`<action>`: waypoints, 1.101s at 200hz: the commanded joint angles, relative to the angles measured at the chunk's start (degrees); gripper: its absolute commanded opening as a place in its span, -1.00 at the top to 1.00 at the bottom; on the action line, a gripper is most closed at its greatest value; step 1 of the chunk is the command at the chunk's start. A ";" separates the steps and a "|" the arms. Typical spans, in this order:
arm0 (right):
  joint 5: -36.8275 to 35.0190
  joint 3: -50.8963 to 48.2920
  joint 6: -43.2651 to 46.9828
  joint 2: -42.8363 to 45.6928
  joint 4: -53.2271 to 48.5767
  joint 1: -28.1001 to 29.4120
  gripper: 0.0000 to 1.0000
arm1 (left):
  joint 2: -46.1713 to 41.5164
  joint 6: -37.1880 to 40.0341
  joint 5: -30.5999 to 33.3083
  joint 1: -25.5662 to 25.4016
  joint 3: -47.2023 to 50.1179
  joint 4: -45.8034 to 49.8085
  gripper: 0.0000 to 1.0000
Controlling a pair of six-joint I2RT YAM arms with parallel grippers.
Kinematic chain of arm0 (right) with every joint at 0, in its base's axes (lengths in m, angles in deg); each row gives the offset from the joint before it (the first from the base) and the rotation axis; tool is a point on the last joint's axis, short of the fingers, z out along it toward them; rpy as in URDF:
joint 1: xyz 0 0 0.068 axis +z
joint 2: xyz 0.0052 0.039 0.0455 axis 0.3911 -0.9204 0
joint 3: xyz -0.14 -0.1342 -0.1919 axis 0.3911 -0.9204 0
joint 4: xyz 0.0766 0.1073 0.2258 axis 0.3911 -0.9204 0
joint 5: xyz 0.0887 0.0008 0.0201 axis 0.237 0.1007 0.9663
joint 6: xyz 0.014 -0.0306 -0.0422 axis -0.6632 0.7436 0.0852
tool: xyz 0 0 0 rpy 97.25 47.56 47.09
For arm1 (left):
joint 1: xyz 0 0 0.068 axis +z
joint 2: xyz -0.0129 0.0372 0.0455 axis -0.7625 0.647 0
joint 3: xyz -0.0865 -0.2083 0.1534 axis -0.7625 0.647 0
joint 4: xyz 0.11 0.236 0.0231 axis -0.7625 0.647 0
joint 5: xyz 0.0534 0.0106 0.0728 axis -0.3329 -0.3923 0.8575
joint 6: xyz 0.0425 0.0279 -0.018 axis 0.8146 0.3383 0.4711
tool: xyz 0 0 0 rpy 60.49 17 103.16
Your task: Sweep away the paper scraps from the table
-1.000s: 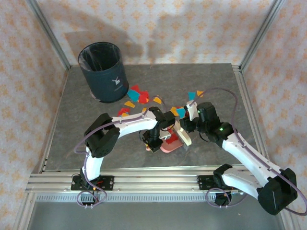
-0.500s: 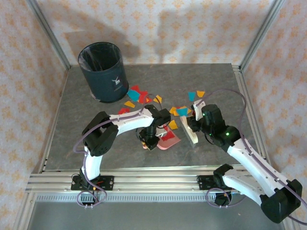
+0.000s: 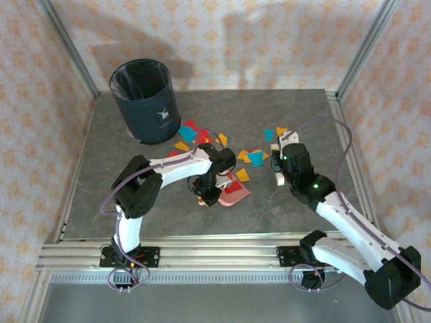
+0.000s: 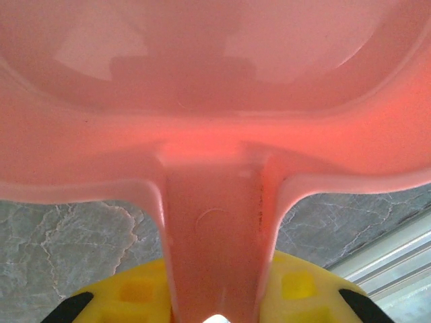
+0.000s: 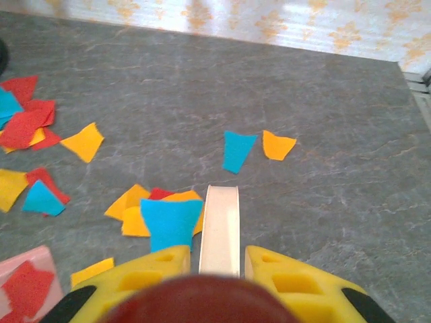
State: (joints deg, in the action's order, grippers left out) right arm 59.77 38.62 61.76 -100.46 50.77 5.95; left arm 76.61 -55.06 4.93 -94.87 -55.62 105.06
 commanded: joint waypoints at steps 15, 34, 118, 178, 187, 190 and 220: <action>-8.77 1.28 2.79 -5.24 8.29 0.39 1.00 | 2.55 1.56 1.28 0.71 -2.86 2.75 1.00; -8.32 2.37 3.71 -8.40 10.17 0.09 1.00 | 2.87 1.72 1.01 0.64 -3.41 2.94 1.00; 5.33 5.62 7.36 -18.60 12.00 -1.77 1.00 | 3.18 1.35 0.31 0.63 -3.15 2.06 1.00; 18.34 6.98 11.73 -18.35 5.10 -1.59 1.00 | 4.01 0.94 -0.45 1.02 -4.07 0.80 1.00; 19.50 7.06 12.29 -17.94 3.60 -1.45 1.00 | 4.14 0.75 -0.29 1.05 -4.25 0.61 1.00; 19.93 7.09 12.38 -17.89 3.12 -1.38 1.00 | 4.22 0.71 -0.32 1.07 -4.33 0.56 1.00; 22.63 6.97 13.11 -16.49 -0.89 -0.21 1.00 | 4.48 -0.06 -0.06 1.16 -4.90 0.01 1.00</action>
State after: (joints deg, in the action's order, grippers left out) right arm 77.30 44.45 73.79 -119.11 56.13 4.64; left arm 79.96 -54.20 4.67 -94.48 -59.18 105.19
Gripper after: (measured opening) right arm 0.222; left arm 0.233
